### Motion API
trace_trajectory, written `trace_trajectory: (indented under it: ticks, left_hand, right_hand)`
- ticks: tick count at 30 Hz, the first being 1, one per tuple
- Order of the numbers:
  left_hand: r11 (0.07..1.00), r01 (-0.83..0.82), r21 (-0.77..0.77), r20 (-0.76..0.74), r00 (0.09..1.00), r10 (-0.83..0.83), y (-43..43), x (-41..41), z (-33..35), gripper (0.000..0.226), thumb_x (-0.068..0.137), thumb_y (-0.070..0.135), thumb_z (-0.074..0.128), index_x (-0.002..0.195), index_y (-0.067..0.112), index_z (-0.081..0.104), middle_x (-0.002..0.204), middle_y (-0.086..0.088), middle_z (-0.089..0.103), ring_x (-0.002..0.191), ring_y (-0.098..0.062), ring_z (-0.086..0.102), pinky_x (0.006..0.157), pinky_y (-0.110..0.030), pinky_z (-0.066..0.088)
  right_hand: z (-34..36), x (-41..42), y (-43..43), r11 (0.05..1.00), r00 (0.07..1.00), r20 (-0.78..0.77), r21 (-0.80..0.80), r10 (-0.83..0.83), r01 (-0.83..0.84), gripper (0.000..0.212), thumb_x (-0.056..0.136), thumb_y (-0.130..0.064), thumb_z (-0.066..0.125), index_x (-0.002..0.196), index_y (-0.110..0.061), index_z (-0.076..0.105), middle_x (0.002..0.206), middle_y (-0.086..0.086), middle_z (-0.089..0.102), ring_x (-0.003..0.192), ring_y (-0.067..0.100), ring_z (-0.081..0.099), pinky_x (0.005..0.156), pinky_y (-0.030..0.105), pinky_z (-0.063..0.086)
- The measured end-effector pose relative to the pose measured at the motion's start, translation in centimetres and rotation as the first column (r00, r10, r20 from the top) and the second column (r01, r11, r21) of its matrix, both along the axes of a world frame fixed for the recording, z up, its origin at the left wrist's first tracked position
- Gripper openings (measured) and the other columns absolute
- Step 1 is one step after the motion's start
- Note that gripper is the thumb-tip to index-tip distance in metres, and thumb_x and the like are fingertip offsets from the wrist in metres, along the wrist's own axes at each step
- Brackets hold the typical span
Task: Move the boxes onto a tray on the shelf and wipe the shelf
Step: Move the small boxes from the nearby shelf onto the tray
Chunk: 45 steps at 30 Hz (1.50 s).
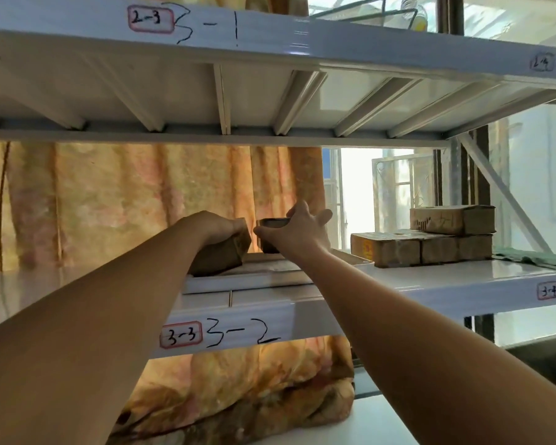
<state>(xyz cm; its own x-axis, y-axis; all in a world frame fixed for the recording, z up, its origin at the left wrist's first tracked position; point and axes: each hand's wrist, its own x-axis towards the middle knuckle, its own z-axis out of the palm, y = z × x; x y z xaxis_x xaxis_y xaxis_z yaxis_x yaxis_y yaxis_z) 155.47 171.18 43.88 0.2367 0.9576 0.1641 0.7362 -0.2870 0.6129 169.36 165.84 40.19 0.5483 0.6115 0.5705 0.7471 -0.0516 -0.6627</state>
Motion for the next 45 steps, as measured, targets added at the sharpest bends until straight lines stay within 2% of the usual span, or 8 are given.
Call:
trace_trajectory:
  ticks: [6, 13, 19, 26, 28, 30, 33, 45]
  left_hand:
    - [0.983, -0.086, 0.165, -0.163, 0.980, 0.113, 0.7, 0.9, -1.0, 0.093, 0.075, 0.079, 0.040, 0.137, 0.010, 0.047, 0.138, -0.015, 0.051, 0.120, -0.034, 0.051, 0.094, -0.035, 0.043]
    - [0.954, -0.168, 0.249, -0.217, 0.950, 0.223, 0.5, 1.3, -2.8, 0.085, 0.080, 0.072, 0.041, 0.142, 0.014, 0.038, 0.155, -0.016, 0.006, 0.132, -0.038, 0.032, 0.098, -0.036, 0.036]
    - [0.954, -0.159, 0.256, -0.255, 0.940, 0.225, 1.0, 1.3, -2.6, 0.084, 0.081, 0.074, 0.037, 0.140, 0.015, 0.044, 0.153, -0.016, 0.020, 0.133, -0.037, 0.033, 0.101, -0.037, 0.035]
    - [0.973, 0.013, 0.231, -0.360, 0.930, 0.073, 2.3, -0.3, -2.3, 0.133, 0.043, 0.101, 0.003, 0.129, 0.014, 0.054, 0.144, -0.019, 0.038, 0.132, -0.037, 0.036, 0.106, -0.051, 0.033]
    - [0.977, 0.131, 0.169, -0.360, 0.931, -0.062, 2.2, -0.9, -2.3, 0.120, 0.053, 0.098, 0.025, 0.139, 0.015, 0.043, 0.146, -0.016, 0.035, 0.131, -0.032, 0.039, 0.105, -0.045, 0.038]
    - [0.965, 0.231, 0.128, -0.358, 0.918, -0.172, 2.3, -1.4, -2.5, 0.097, 0.071, 0.077, 0.053, 0.146, 0.020, 0.031, 0.149, -0.011, 0.028, 0.131, -0.028, 0.039, 0.105, -0.039, 0.038]
    - [0.957, 0.253, 0.141, -0.338, 0.921, -0.193, 3.4, -1.9, -2.9, 0.090, 0.070, 0.058, 0.072, 0.144, 0.024, 0.032, 0.148, -0.009, 0.029, 0.129, -0.027, 0.040, 0.103, -0.038, 0.040]
    - [0.920, 0.235, 0.314, -0.202, 0.963, -0.177, 5.6, -2.3, -5.0, 0.083, 0.069, 0.049, 0.077, 0.141, 0.027, 0.041, 0.138, -0.011, 0.039, 0.125, -0.027, 0.043, 0.099, -0.031, 0.039]
  right_hand:
    - [-0.2, -0.3, 0.1, 1.000, 1.000, -0.022, -0.010, -0.010, 0.010, 0.072, 0.065, -0.057, 0.074, 0.118, -0.019, 0.043, 0.126, 0.010, 0.029, 0.111, 0.033, 0.051, 0.079, 0.037, 0.053]
    - [-0.8, 0.0, 0.0, 1.000, 0.999, -0.045, -0.017, 0.011, -0.012, 0.056, 0.070, -0.050, 0.072, 0.110, -0.024, 0.042, 0.121, 0.008, 0.029, 0.108, 0.034, 0.051, 0.076, 0.035, 0.050]
    - [-1.2, 0.2, 0.5, 0.998, 0.999, 0.003, -0.037, 0.040, -0.040, 0.067, 0.071, -0.054, 0.071, 0.130, -0.030, 0.050, 0.130, 0.009, 0.028, 0.117, 0.030, 0.047, 0.088, 0.034, 0.048]
    - [-0.9, 0.1, 1.2, 0.999, 0.999, -0.040, -0.028, 0.025, -0.026, 0.081, 0.070, -0.059, 0.071, 0.137, -0.022, 0.046, 0.133, 0.010, 0.026, 0.120, 0.032, 0.045, 0.094, 0.034, 0.045]
    - [-0.9, 0.1, 1.3, 0.998, 0.997, -0.058, -0.044, 0.042, -0.045, 0.080, 0.070, -0.058, 0.072, 0.136, -0.019, 0.047, 0.134, 0.011, 0.027, 0.118, 0.032, 0.046, 0.093, 0.034, 0.045]
    - [-0.8, 0.0, 1.6, 0.997, 0.997, -0.067, -0.050, 0.046, -0.050, 0.077, 0.070, -0.057, 0.072, 0.133, -0.019, 0.050, 0.135, 0.011, 0.028, 0.117, 0.032, 0.047, 0.090, 0.033, 0.045]
    - [-0.6, -0.4, 1.9, 0.997, 0.997, -0.071, -0.059, 0.037, -0.042, 0.070, 0.072, -0.055, 0.072, 0.126, -0.014, 0.055, 0.136, 0.013, 0.027, 0.115, 0.031, 0.048, 0.085, 0.033, 0.045]
    - [-0.6, -0.2, 3.6, 0.986, 0.997, -0.068, -0.159, 0.042, -0.052, 0.063, 0.072, -0.060, 0.069, 0.103, -0.006, 0.059, 0.128, 0.017, 0.036, 0.087, 0.024, 0.048, 0.070, 0.028, 0.044]
